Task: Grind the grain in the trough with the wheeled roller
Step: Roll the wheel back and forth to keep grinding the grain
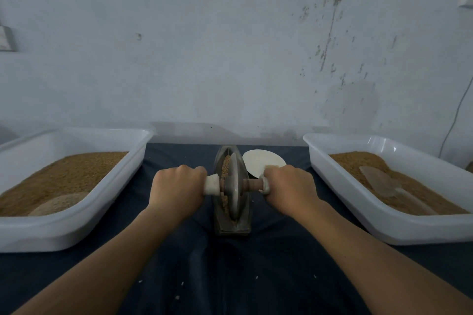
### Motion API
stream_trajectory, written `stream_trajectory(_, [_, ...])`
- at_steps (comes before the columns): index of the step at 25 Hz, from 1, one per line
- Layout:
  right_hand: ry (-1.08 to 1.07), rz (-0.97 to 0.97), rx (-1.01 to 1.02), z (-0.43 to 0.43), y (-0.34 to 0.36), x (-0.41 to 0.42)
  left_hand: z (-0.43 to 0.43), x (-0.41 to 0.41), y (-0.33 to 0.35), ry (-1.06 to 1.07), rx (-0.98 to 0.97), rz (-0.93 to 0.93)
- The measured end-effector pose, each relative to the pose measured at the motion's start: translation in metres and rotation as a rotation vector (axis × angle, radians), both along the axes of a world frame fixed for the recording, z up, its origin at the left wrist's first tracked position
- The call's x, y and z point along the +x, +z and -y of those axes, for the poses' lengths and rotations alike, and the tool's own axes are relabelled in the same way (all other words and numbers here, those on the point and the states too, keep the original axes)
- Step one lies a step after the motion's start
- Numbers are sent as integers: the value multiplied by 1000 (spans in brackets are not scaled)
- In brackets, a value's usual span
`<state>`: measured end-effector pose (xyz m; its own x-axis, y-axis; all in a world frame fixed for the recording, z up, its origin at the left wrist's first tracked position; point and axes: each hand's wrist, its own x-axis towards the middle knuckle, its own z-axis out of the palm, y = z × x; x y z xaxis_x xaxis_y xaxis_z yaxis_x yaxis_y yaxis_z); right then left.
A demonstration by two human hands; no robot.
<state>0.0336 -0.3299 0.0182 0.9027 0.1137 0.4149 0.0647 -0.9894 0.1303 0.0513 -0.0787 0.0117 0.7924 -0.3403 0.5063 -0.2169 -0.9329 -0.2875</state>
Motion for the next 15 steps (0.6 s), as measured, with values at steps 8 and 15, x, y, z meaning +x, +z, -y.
stream_trajectory(8, [10,-27,-32,-2,7,0,-4,-4,0,6,-43,-47])
stream_trajectory(15, [20,44,-102,-2,10,-5,-7,-12,5,10,-46,-25])
